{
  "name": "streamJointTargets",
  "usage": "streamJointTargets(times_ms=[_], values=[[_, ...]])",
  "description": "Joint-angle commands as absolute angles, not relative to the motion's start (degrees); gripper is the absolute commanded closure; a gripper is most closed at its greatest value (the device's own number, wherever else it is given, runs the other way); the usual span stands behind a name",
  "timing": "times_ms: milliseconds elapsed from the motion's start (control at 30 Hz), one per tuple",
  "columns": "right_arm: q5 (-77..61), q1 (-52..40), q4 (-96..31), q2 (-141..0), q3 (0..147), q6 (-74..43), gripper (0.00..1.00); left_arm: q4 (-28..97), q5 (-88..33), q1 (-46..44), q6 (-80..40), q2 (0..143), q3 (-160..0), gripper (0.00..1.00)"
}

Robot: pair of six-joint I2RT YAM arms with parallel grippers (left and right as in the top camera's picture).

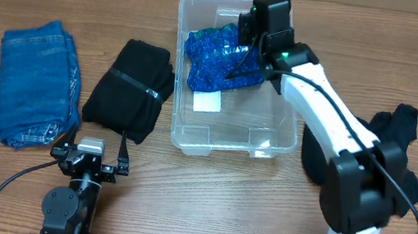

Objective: Pack container
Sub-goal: 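Open the right gripper to release the bundle and withdraw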

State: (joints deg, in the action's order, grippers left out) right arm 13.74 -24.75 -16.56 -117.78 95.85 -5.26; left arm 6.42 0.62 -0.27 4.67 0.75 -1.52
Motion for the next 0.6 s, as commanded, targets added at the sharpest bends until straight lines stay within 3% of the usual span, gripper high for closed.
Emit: streamJointTargets(times_ms=[0,167,367,500,567], values=[[12.97,-24.73,-15.62,-122.61,96.82,-6.15,0.96,6.35,0.16,0.08,5.17,0.25,-1.23,0.00],[8.91,-24.69,-17.41,-127.92,96.82,-6.17,0.96,6.35,0.16,0.08,5.17,0.25,-1.23,0.00],[8.97,-24.69,-21.61,-124.79,96.84,-5.91,0.96,6.35,0.16,0.08,5.17,0.25,-1.23,0.00],[11.25,-24.69,-22.28,-116.68,97.54,-5.96,0.80,6.35,0.16,0.08,5.17,0.25,-1.23,0.00],[13.28,-24.62,-25.32,-111.42,97.54,-5.98,0.78,6.35,0.16,0.08,5.17,0.25,-1.23,0.00]])
